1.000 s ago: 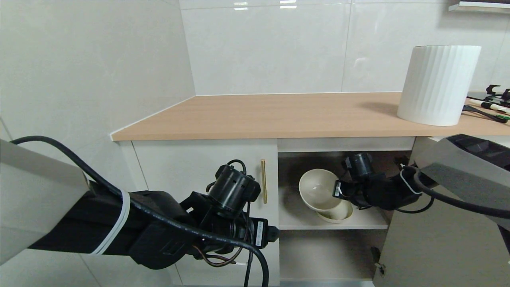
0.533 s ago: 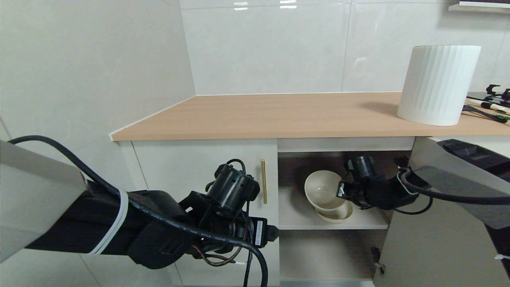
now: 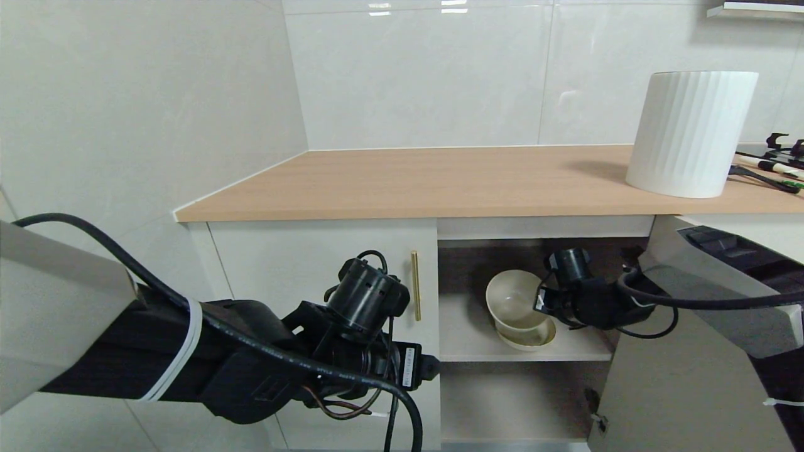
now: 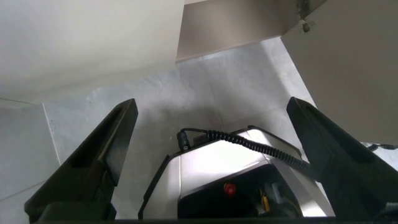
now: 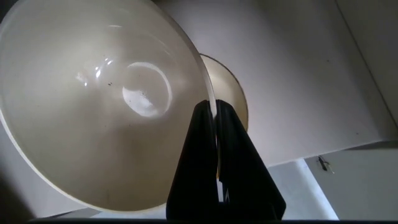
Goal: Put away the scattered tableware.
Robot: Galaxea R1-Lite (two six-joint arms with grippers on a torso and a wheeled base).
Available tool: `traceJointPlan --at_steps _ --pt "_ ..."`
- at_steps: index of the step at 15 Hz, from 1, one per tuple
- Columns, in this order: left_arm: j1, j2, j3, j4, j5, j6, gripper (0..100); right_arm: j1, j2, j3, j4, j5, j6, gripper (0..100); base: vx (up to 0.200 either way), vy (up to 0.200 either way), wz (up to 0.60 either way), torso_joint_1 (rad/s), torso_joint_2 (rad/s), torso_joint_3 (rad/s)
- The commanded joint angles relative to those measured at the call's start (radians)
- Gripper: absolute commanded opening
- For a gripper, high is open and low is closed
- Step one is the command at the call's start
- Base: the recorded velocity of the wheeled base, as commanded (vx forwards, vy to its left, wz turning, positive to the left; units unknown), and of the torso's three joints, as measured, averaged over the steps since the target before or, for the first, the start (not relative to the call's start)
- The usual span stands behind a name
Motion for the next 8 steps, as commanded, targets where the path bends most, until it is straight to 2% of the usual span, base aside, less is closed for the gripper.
traceJointPlan --at_steps 1,8 --pt "0.000 0.000 0.000 0.000 0.000 -0.001 100 -0.006 0.019 -0.011 -0.001 -0.004 0.000 0 0.000 0.000 0.00 0.000 0.00 0.000" --pt "0.000 0.000 0.000 0.000 0.002 -0.001 100 -0.009 0.041 -0.039 0.024 -0.007 0.000 0 0.000 0.000 0.00 0.000 0.00 0.000"
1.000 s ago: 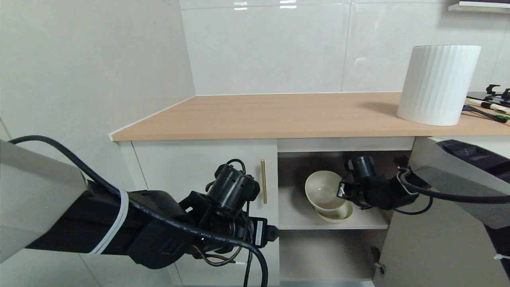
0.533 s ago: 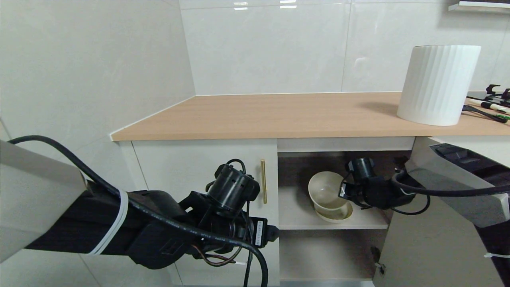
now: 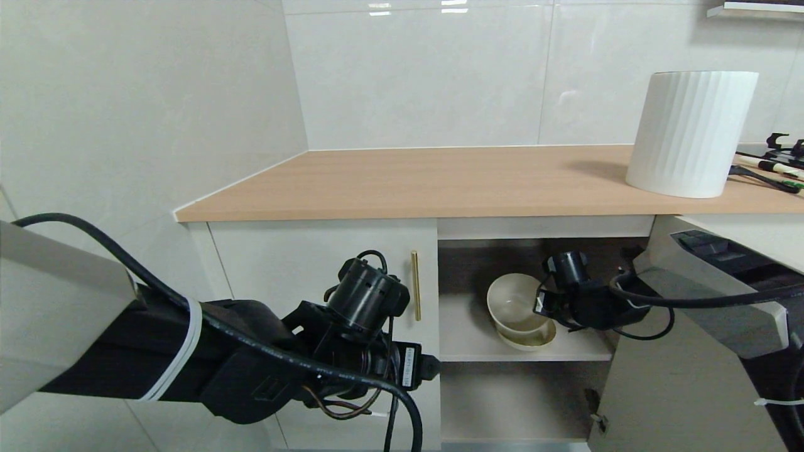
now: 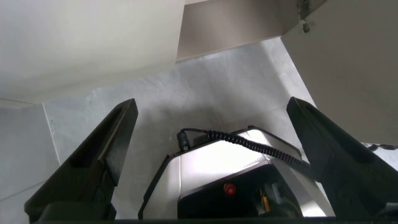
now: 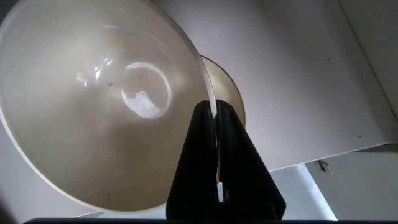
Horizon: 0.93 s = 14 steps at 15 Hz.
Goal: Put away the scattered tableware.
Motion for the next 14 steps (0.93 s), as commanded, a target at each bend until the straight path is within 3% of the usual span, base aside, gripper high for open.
traceJointPlan --at_steps 1,12,13,14 --pt "0.000 0.000 0.000 0.000 0.000 -0.001 100 -0.001 0.006 -0.001 0.002 0.000 -0.001 0 0.000 0.000 0.00 0.000 0.00 0.000" --pt "0.002 0.002 0.000 0.000 0.001 -0.001 100 -0.009 0.006 -0.001 0.040 -0.005 -0.001 0 0.000 0.000 0.00 0.000 0.00 0.000" --pt "0.002 0.002 0.000 0.000 0.001 -0.001 100 -0.009 0.006 0.001 0.042 -0.005 -0.001 100 0.000 0.000 0.00 0.000 0.00 0.000" --pt "0.002 0.002 0.000 0.000 0.001 -0.001 100 -0.009 0.006 0.001 0.042 -0.005 -0.001 100 0.000 0.000 0.00 0.000 0.00 0.000"
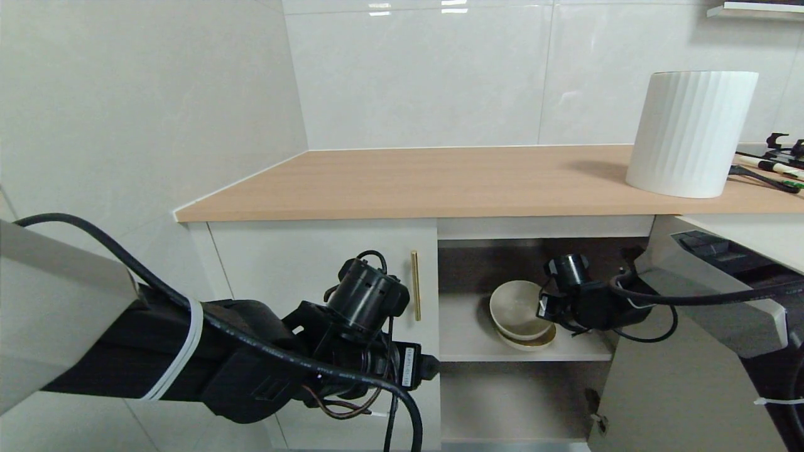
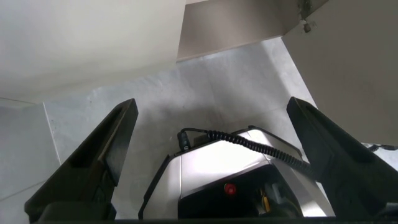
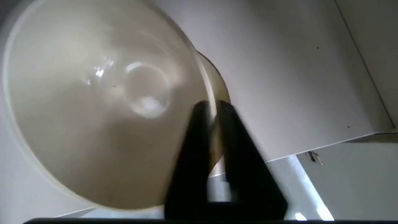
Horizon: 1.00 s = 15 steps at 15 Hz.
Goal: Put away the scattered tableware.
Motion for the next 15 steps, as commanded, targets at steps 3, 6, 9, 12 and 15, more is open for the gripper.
traceJointPlan --at_steps 3,6,9,12,15 --pt "0.003 0.000 0.000 0.000 0.000 -0.001 100 -0.002 -0.002 0.003 0.001 0.002 0.000 100 0.000 0.000 0.00 0.000 0.00 0.000" --pt "0.009 -0.015 0.000 0.000 0.002 -0.001 100 -0.002 -0.014 0.004 0.033 0.002 0.009 100 0.000 0.000 0.00 0.000 0.00 0.000" --pt "0.016 -0.041 0.000 0.000 0.008 -0.001 100 -0.002 -0.020 0.007 0.042 0.002 0.010 100 0.000 0.000 0.00 0.000 0.00 0.000" --pt "0.017 -0.050 0.003 0.000 0.008 -0.001 100 0.000 -0.051 0.035 0.050 0.009 0.010 100 0.000 0.000 0.00 0.000 0.00 0.000" --pt "0.022 -0.061 0.003 0.000 0.008 -0.002 100 0.003 -0.058 0.049 0.071 0.014 0.009 100 0.000 0.000 0.00 0.000 0.00 0.000"
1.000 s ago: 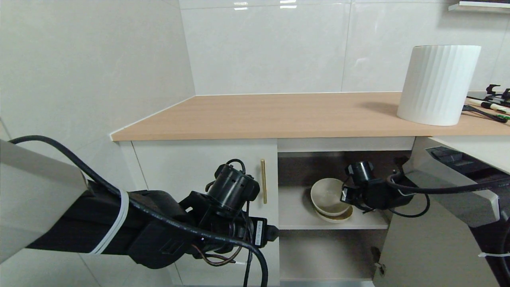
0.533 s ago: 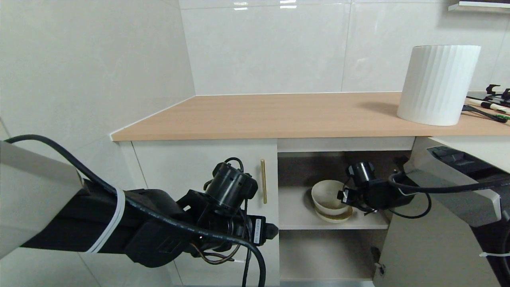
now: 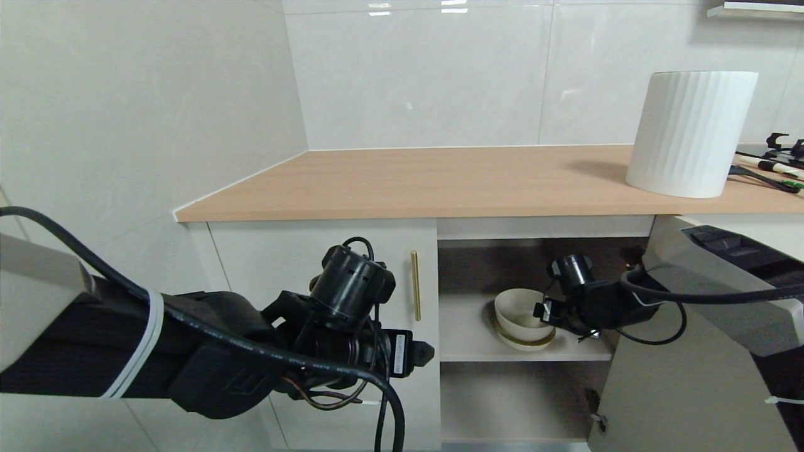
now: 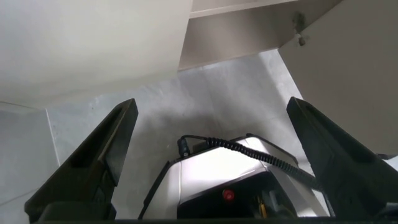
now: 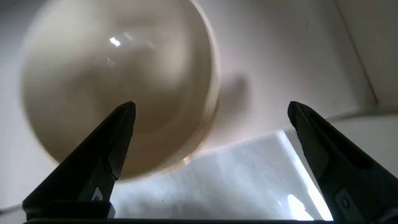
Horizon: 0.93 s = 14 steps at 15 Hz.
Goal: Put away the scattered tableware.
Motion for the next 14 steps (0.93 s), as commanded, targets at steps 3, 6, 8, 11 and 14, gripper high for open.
traceJointPlan --at_steps 3,6,8,11,14 --pt "0.032 -0.079 0.006 0.000 -0.001 0.001 100 0.018 -0.118 0.064 0.045 0.008 0.001 100 0.000 0.000 0.00 0.000 0.00 0.000" --pt "0.061 -0.210 0.045 0.021 -0.006 0.010 100 0.066 -0.344 0.216 0.112 0.082 -0.006 100 0.000 0.000 0.00 0.000 0.00 0.000" --pt "0.061 -0.296 0.107 0.043 -0.021 0.010 100 0.107 -0.551 0.325 0.187 0.146 -0.011 100 0.000 0.000 0.00 0.000 0.00 0.000" --pt "0.064 -0.409 0.152 0.084 -0.021 0.007 100 0.196 -0.813 0.429 0.333 0.170 -0.029 100 0.000 0.000 0.00 0.000 0.00 0.000" --pt "0.062 -0.526 0.192 0.195 -0.023 0.002 100 0.257 -0.992 0.559 0.362 0.172 -0.029 100 0.000 0.000 0.00 0.000 0.00 0.000"
